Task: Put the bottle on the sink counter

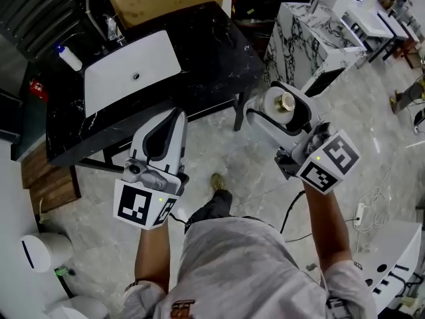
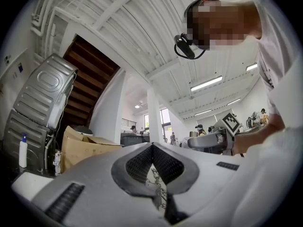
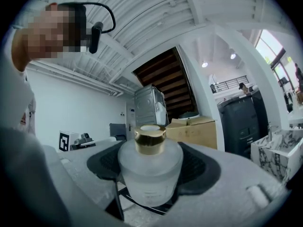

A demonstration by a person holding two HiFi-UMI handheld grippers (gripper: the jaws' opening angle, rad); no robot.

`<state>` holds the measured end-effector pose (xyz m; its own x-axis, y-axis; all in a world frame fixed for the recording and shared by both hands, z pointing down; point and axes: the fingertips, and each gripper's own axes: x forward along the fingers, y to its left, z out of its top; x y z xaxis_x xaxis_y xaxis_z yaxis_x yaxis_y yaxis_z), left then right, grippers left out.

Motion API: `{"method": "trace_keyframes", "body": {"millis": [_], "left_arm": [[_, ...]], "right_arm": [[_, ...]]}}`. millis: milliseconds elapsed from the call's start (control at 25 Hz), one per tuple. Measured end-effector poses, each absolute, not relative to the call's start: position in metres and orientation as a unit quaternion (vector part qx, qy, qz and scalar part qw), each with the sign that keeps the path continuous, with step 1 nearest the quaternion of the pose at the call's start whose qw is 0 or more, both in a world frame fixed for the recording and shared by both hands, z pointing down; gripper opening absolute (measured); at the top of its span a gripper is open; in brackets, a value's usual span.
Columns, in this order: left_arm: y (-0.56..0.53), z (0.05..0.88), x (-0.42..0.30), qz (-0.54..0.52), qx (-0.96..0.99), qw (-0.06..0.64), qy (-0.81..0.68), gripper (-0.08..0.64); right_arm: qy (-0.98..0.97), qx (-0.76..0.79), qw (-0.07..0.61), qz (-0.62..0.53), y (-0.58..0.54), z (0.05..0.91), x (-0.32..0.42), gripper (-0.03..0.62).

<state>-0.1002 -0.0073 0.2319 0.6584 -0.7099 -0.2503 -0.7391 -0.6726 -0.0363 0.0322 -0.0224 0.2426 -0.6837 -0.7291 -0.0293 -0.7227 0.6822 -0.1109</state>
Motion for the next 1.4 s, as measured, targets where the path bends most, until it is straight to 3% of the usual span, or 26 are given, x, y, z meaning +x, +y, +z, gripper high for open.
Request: {"method": "trace_keyframes", "body": {"millis": [600, 1400], "left_arm": [[-0.144, 0.240, -0.104, 0.109, -0.903, 0.061, 0.411, 0.000], [-0.218, 0.268, -0.067, 0.069, -0.883, 0.039, 0.462, 0.000]], "right_arm": [[0.913, -0.405, 0.005, -0.042, -0.165, 0.246, 0.040, 0.333], [0.929, -0.363, -0.046, -0.045, -0.266, 0.284, 0.064, 0.333]]}}
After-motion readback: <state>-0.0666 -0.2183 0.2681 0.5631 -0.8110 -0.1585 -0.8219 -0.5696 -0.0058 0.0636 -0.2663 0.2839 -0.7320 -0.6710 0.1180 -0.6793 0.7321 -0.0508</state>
